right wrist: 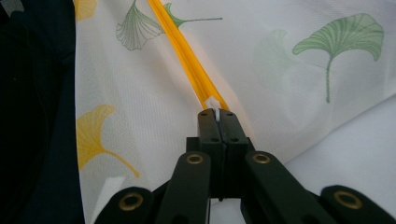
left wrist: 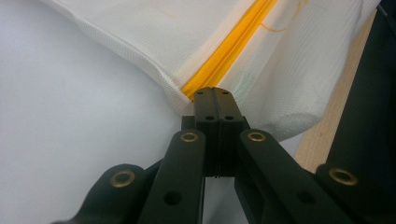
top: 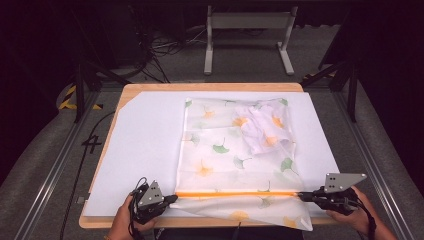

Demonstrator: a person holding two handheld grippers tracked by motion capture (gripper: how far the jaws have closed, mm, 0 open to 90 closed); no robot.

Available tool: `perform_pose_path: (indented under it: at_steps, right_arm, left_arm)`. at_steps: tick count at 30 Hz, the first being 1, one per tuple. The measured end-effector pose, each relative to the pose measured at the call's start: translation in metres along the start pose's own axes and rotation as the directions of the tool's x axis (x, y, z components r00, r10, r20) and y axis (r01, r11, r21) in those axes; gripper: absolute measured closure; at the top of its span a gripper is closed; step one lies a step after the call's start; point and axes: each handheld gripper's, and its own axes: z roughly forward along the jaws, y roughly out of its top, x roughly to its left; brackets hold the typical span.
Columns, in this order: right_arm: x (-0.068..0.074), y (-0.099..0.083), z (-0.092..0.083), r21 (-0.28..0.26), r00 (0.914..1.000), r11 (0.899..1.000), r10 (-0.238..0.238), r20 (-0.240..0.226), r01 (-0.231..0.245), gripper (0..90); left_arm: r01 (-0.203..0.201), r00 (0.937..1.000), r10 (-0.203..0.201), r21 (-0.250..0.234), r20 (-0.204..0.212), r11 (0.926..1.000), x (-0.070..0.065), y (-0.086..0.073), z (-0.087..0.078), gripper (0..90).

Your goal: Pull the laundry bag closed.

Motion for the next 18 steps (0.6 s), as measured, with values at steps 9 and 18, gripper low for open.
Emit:
perform_pose_path:
  at_steps: [9,18]
  right_arm:
    - [0.0,-0.006,-0.006,-0.014,0.9999,1.0,0.012,0.003,-0.012,90.0]
    - [0.001,-0.013,-0.009,-0.004,0.9996,1.0,0.022,0.017,-0.022,90.0]
  left_arm:
    - [-0.003,1.0,0.003,0.0,0.001,1.0,0.0,0.0,0.0,90.0]
    - [0.002,1.0,-0.002,-0.003,0.002,1.0,0.001,-0.001,-0.001,90.0]
